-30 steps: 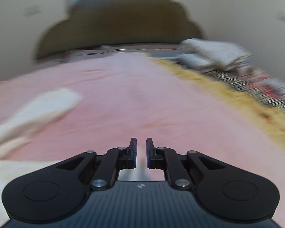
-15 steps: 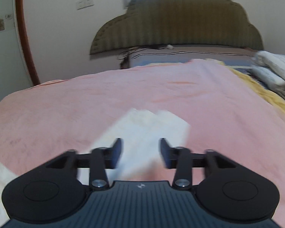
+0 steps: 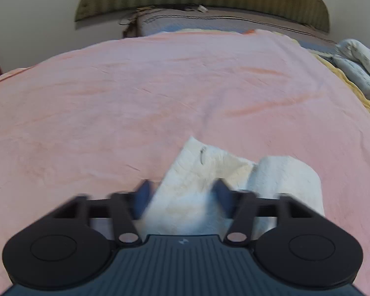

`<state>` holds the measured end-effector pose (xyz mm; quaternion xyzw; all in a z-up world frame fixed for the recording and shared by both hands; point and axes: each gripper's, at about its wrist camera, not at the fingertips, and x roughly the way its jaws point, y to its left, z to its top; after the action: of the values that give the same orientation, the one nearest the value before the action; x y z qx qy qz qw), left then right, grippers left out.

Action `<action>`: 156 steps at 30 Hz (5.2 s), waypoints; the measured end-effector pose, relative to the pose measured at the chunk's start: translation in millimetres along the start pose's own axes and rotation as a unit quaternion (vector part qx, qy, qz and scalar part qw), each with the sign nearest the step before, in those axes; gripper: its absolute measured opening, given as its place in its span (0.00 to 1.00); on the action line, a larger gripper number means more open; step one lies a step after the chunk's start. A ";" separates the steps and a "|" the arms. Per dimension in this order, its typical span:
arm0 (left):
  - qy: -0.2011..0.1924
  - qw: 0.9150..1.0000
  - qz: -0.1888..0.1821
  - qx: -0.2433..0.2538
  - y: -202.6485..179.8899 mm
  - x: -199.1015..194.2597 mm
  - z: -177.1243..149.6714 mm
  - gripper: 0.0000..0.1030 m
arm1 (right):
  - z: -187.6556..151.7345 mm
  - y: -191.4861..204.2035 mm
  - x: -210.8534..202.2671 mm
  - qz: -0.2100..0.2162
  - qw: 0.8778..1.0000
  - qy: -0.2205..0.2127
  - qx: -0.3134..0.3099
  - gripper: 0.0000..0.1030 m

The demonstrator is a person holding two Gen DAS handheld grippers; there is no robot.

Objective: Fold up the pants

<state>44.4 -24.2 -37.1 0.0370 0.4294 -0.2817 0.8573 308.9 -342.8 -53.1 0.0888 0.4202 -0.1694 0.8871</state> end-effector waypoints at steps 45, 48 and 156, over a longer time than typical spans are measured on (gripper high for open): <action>0.015 0.999 0.027 0.042 -27.2 21.7 13.1 0.67 | -98.0 -179.0 -35.3 0.268 0.868 -0.073 0.411 0.65; 0.015 0.998 0.028 0.045 -28.1 21.5 13.8 0.67 | -97.0 -184.5 -18.2 0.249 0.866 -0.081 0.427 0.27; 0.023 0.993 0.119 0.007 -32.8 64.8 62.0 0.64 | -215.6 -99.3 -182.5 0.139 0.986 -0.038 -0.082 0.85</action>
<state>102.5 -99.8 -41.3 0.1000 0.4395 -0.1801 0.8743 9.8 -328.9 -49.1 0.0666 0.3818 -0.0128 0.9218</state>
